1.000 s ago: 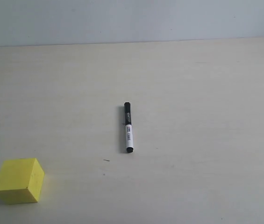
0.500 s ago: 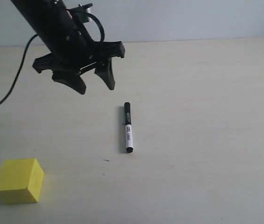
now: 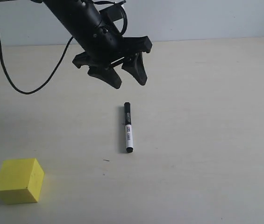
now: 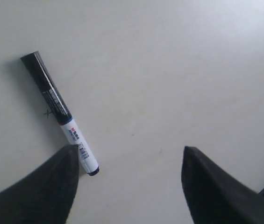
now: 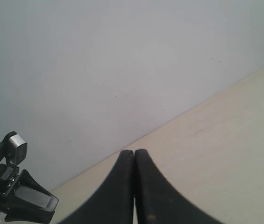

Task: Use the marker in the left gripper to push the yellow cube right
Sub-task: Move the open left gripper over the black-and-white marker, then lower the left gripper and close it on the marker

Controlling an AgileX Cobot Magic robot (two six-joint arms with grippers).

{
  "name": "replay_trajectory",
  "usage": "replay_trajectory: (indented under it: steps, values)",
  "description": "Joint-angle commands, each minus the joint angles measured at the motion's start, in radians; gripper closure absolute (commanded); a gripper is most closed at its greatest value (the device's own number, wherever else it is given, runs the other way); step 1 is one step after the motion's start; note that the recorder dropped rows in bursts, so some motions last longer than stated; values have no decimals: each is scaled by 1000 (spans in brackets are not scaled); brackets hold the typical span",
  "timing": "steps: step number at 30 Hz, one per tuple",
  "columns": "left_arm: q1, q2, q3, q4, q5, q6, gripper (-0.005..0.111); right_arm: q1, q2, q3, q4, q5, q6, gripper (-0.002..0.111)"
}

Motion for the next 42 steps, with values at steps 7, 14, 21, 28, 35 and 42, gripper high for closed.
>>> replay_trajectory:
  steps: [7,14,21,28,35,42]
  values:
    - [-47,5,-118,343,98,-358,45,-4,-6,4,-5,-3,-9,108]
    - [-121,13,-179,474,62,-530,45,-4,-6,4,-5,-3,-9,108]
    - [-153,87,-179,470,29,-566,45,-4,-6,4,-5,-3,-9,108]
    - [-156,187,-179,453,40,-591,45,-4,-6,4,-5,-3,-9,108]
    - [-177,263,-179,447,38,-618,45,-4,-6,4,-5,-3,-9,108]
    - [-200,297,-179,438,54,-618,45,-4,-6,4,-5,-3,-9,108]
